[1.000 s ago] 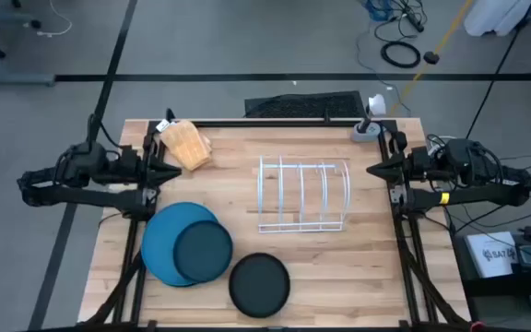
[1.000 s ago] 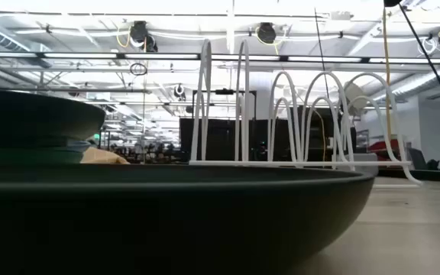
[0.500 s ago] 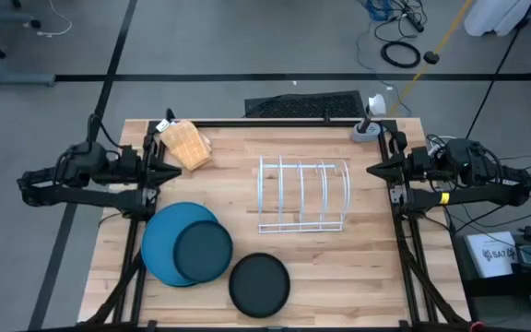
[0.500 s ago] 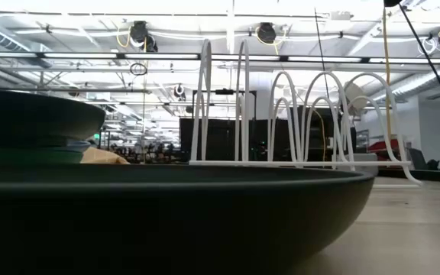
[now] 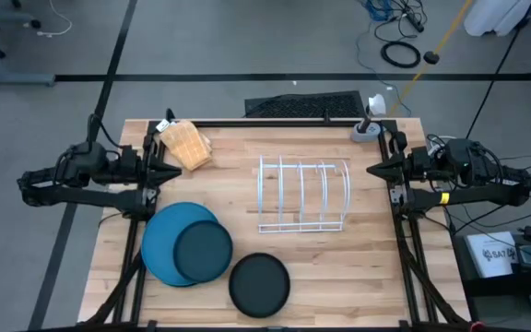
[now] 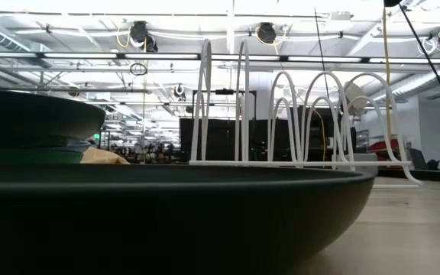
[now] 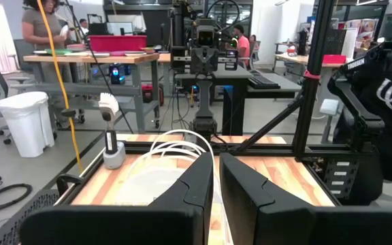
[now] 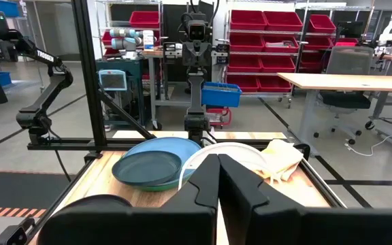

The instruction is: Sort dishes

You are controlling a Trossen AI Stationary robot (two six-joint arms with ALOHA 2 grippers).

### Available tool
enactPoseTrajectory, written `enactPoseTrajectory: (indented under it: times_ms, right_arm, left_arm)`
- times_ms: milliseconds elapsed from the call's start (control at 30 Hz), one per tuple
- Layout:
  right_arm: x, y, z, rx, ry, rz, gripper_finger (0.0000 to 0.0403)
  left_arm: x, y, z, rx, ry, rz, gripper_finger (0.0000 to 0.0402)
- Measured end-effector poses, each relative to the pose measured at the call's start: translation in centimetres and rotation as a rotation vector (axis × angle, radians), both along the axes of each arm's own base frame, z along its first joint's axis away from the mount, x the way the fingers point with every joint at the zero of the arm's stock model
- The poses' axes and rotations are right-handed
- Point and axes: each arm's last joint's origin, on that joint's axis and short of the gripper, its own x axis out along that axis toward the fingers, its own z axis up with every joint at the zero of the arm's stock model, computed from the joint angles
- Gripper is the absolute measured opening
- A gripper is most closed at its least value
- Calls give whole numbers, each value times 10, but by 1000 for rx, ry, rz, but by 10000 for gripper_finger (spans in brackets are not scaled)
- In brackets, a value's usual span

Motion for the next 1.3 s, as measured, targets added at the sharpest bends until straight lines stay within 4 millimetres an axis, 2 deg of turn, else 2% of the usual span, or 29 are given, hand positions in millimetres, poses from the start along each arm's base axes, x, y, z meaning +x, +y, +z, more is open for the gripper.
enactPoseTrajectory:
  times_ms: [867, 1100, 1200, 1300]
  right_arm:
    - [0, 0, 0, 0, 0, 0, 0]
    - [1, 0, 5, -26, -48, 0, 0]
    - [2, 0, 2, 9, -22, -4, 0]
    - [4, -1, -2, 54, 16, -26, 0]
  left_arm:
    - [0, 0, 0, 1, 1, 0, 41]
    - [-4, 2, 5, 124, -51, 61, 41]
    - [-3, 2, 4, 37, -46, 58, 41]
    - [1, 2, -1, 36, -40, 55, 41]
